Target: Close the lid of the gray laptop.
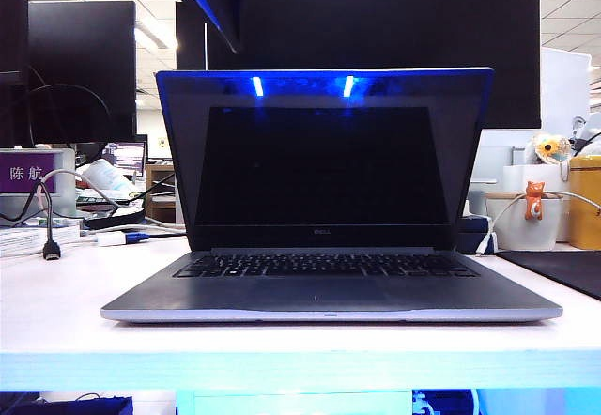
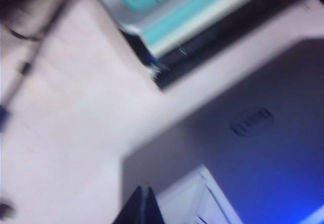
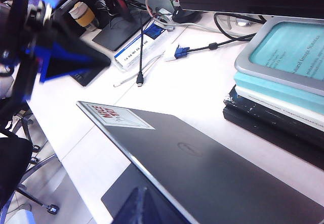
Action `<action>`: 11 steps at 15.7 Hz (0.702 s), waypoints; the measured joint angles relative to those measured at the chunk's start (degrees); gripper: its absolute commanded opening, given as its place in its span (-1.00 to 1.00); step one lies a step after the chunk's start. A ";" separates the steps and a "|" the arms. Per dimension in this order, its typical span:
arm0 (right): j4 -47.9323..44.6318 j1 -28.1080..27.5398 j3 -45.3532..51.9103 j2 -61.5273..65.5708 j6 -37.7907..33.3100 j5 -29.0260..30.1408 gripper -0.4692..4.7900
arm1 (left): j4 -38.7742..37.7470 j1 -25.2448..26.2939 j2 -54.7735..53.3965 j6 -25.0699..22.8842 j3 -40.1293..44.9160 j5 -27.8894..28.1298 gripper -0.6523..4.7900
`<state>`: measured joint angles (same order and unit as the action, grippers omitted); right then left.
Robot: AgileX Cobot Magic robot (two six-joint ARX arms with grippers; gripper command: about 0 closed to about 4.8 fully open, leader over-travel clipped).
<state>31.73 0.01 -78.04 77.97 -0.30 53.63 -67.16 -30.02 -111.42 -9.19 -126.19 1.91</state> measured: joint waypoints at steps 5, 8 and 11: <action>3.19 0.02 0.00 0.00 1.57 0.11 -0.83 | -4.66 0.07 -0.70 0.00 0.02 -4.35 -0.78; 5.64 0.02 0.00 0.00 3.15 0.15 -0.83 | -4.87 0.07 -3.08 0.04 0.04 -6.80 -0.78; 7.02 0.02 0.00 0.02 3.91 0.13 -0.83 | -6.49 -0.04 -4.76 0.98 0.37 -9.05 -0.78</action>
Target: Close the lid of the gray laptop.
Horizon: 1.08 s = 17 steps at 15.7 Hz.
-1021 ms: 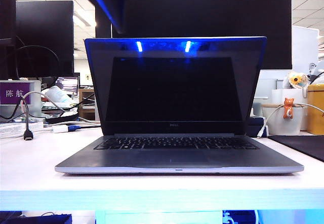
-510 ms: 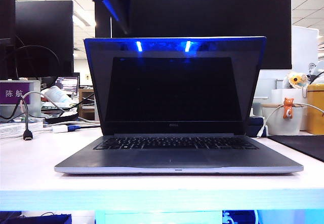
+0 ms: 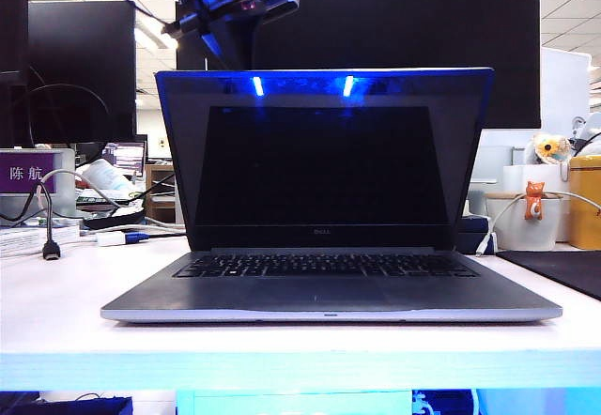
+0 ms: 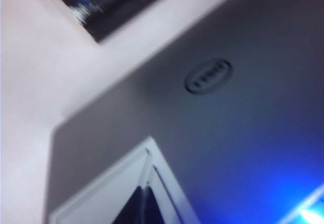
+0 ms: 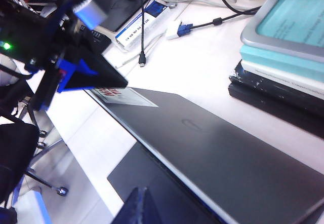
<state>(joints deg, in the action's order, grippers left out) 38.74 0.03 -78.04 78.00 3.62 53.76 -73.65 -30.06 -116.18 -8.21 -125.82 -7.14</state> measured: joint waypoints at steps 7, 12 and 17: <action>2.34 -0.09 0.00 0.02 2.49 0.02 -0.83 | -5.46 -2.12 0.52 0.09 -0.07 0.07 -0.78; 2.34 -0.09 0.00 0.00 2.49 0.02 -0.83 | -5.27 -6.45 1.81 0.17 7.04 0.04 -0.78; 3.26 -0.15 0.00 -0.02 3.54 0.00 -0.83 | 6.25 -6.80 11.21 2.99 28.57 0.09 -0.78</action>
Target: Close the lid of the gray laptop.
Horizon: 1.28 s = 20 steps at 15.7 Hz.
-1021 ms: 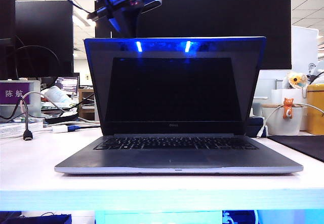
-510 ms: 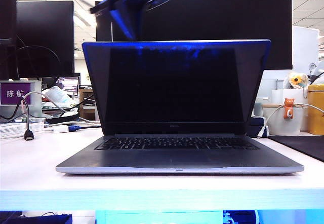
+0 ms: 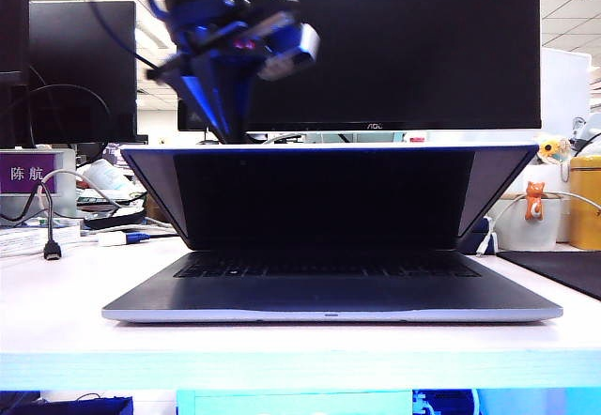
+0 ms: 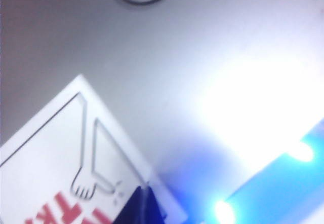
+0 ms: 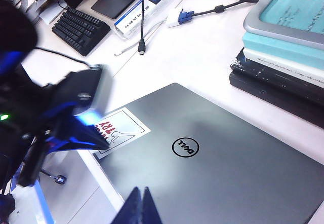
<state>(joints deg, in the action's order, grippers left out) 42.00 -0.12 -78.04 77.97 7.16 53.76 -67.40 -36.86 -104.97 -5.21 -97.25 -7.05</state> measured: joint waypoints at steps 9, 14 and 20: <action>2.36 0.02 0.00 0.04 0.09 0.00 -0.83 | 21.31 1.22 9.33 4.00 24.33 2.32 -0.78; 4.31 0.07 0.00 0.04 0.26 0.02 -0.83 | 21.33 3.63 9.29 3.98 28.76 2.21 -0.78; 6.05 0.07 -0.02 0.00 2.19 2.99 -0.83 | 33.03 6.12 28.26 3.67 28.68 15.50 -0.78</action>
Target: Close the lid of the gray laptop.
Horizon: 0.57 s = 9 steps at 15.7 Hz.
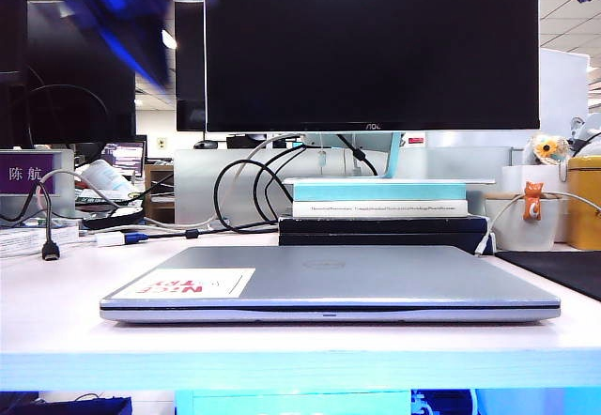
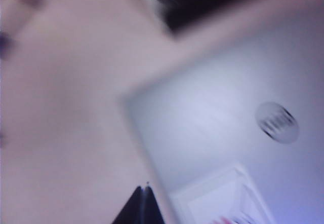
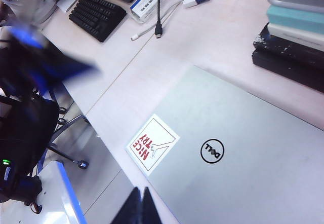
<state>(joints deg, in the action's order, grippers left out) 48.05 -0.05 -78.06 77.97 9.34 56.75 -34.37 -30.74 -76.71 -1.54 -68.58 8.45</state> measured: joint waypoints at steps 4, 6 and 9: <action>-1.88 0.00 0.02 -0.63 1.68 -0.11 -0.83 | 9.68 7.96 17.92 -1.68 4.48 2.82 -0.78; -8.33 0.02 0.00 -2.80 -0.07 -3.13 -0.83 | 10.51 15.21 24.57 -2.27 8.37 2.86 -0.78; -13.55 0.07 0.04 -5.92 -1.90 -14.86 -0.83 | 13.20 23.17 33.64 -2.71 16.74 -1.14 -0.78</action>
<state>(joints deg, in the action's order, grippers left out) 34.50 0.01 -78.02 72.05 7.44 41.89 -21.17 -7.57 -43.07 -4.25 -51.83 7.31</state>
